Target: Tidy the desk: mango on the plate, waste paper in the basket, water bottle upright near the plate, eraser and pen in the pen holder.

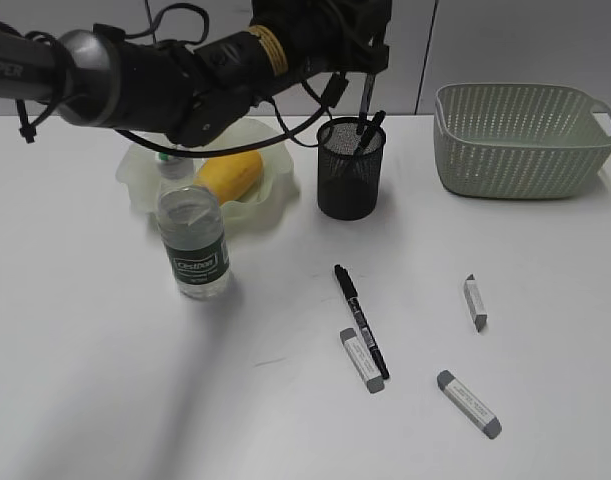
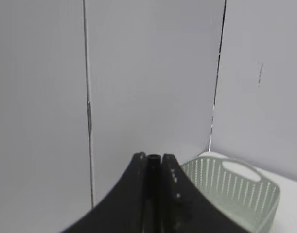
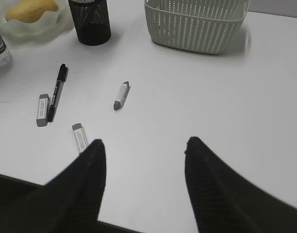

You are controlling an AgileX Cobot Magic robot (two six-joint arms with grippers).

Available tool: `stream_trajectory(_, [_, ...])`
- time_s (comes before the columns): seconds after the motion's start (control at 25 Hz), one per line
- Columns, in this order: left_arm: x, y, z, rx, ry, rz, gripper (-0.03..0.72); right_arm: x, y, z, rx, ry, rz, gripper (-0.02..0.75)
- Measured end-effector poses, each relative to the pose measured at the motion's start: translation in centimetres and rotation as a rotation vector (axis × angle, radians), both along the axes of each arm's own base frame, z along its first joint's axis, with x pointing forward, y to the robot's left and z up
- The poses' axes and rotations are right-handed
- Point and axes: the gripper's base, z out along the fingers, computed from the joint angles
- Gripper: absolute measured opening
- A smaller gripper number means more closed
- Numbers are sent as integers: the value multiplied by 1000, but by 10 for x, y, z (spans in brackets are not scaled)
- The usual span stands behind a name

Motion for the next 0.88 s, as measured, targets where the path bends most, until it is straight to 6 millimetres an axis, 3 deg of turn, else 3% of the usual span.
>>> stream_trajectory(0.28, [5, 0, -22, 90, 34, 30, 67, 0, 0, 0, 1, 0, 0, 419])
stream_trajectory(0.6, [7, 3, -29, 153, 95, 68, 328, 0, 0, 0, 1, 0, 0, 419])
stream_trajectory(0.76, [4, 13, -8, 217, 213, 155, 382, 0, 0, 0, 1, 0, 0, 419])
stream_trajectory(0.88, [-9, 29, 25, 339, 325, 278, 365, 0, 0, 0, 1, -1, 0, 419])
